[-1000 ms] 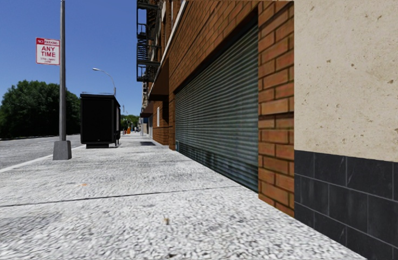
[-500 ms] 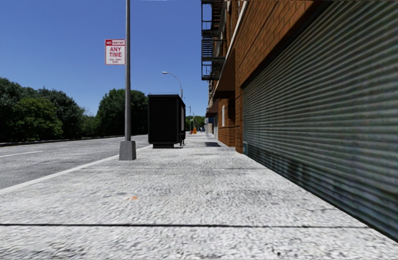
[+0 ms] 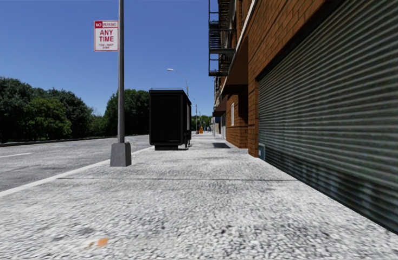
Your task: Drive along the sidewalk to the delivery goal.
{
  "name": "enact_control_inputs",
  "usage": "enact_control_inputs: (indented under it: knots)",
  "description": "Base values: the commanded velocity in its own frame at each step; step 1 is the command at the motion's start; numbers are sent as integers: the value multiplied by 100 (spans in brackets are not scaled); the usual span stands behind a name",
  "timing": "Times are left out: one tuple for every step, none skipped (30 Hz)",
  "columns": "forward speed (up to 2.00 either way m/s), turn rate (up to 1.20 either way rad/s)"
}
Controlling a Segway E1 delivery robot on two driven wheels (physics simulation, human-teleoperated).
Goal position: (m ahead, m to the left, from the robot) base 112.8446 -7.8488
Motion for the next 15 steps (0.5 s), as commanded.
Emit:
enact_control_inputs:
  knots:
    - [200, 0]
    - [200, 0]
    - [200, 0]
    - [200, 0]
    - [200, 0]
    - [200, 0]
    - [200, 0]
    - [200, -2]
    - [200, -10]
    - [200, -10]
    - [200, -14]
    - [200, -15]
    - [200, -15]
    - [200, -15]
    - [200, -16]
